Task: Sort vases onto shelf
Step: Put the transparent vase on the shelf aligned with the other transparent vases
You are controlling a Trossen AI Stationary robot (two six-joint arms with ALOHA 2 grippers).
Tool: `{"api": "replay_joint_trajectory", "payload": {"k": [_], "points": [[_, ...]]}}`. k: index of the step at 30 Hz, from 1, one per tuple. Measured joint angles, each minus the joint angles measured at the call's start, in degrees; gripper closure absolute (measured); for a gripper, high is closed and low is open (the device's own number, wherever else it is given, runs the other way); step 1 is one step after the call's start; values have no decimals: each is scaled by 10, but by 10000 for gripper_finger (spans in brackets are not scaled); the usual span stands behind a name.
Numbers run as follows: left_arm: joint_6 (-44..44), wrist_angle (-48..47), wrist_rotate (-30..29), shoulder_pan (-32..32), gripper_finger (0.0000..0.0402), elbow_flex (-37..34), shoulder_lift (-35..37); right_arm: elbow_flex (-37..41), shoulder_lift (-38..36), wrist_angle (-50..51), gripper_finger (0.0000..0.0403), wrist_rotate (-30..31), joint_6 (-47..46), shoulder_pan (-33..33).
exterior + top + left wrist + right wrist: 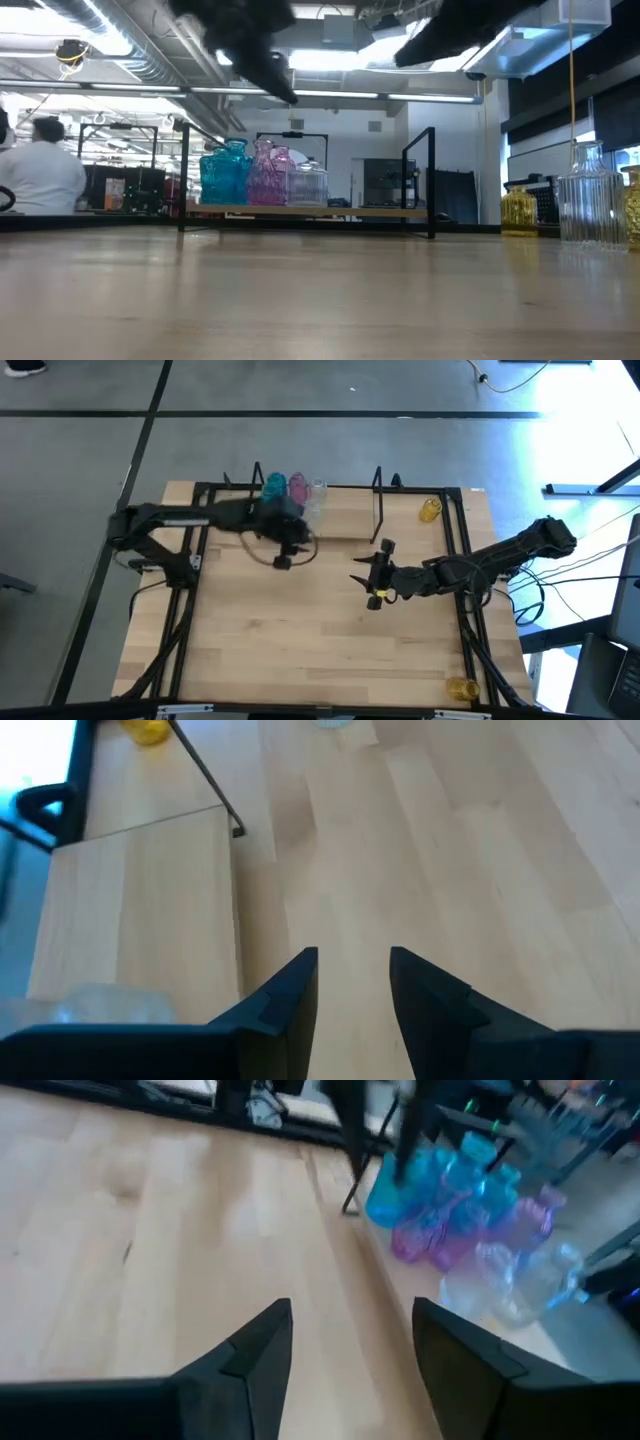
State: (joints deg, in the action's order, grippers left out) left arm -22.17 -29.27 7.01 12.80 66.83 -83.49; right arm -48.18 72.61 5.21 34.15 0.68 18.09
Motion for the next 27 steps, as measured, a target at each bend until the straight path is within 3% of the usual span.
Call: {"api": "replay_joint_trajectory", "payload": {"k": [7, 15, 22, 27], "points": [[90, 128, -117, -95, 283, -191, 149, 0, -81, 143, 212, -12, -137, 34], [117, 396, -140, -161, 283, -406, 200, 0, -154, 263, 212, -25, -246, 59], [131, 576, -138, -177, 283, -495, 186, -7, -189, 333, 212, -38, -285, 59], [131, 575, -122, -178, 282, -496, 185, -76, -192, 513, 212, -32, -384, 59]]}}
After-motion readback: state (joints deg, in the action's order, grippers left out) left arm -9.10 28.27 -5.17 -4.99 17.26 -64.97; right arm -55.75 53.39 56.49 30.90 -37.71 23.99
